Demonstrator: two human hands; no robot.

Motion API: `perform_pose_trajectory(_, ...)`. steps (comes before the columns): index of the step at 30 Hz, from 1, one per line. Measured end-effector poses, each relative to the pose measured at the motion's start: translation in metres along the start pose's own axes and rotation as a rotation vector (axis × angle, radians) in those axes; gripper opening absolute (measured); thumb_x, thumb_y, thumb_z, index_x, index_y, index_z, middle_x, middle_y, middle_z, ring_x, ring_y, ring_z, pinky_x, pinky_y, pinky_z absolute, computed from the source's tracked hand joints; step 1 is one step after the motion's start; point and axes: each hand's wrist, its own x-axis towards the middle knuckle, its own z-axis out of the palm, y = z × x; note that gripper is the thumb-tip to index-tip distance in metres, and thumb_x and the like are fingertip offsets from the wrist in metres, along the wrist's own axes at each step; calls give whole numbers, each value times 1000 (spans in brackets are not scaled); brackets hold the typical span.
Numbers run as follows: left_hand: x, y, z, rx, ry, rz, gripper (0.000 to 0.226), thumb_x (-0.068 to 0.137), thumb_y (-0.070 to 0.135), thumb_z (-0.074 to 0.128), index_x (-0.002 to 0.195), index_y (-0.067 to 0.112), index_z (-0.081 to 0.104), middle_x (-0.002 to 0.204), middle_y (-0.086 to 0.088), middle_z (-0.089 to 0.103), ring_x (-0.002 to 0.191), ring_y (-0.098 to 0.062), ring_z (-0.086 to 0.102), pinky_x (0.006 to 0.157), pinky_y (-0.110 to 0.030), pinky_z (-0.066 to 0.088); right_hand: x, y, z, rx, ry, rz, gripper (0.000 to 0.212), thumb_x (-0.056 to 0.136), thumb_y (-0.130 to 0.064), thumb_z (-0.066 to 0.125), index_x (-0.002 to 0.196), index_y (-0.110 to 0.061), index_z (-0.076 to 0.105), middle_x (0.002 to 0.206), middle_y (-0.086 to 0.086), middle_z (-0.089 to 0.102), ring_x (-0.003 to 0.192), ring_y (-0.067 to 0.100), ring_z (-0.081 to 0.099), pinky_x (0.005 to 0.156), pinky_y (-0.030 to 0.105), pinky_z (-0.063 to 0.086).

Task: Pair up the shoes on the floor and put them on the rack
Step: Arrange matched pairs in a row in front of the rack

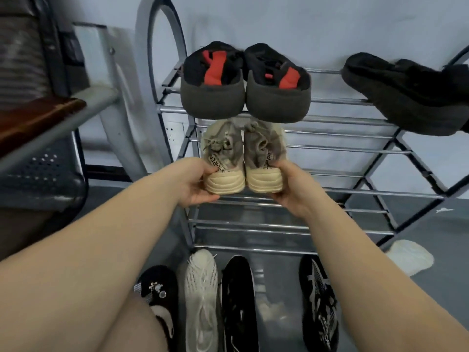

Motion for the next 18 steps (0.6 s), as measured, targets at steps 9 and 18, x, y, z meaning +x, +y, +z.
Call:
perform_pose_trajectory(9,17,4,-7,21,53,50,16,99,18,46,87,8,52,77,-4,57,67,-14,56,84,-34,50,21,-5,-2,-214,-2,-40,23,86,-13,67,107,-8,59,89,10,70,77,20,68,68,35,61)
perform_pose_trajectory(18,23,-3,-5,76,86,166,40,100,30,41,133,7,44,95,-8,62,68,-18,59,72,-35,51,29,7,3,-520,97,-291,40,87,-40,63,121,-19,59,107,1,70,97,21,67,91,43,53)
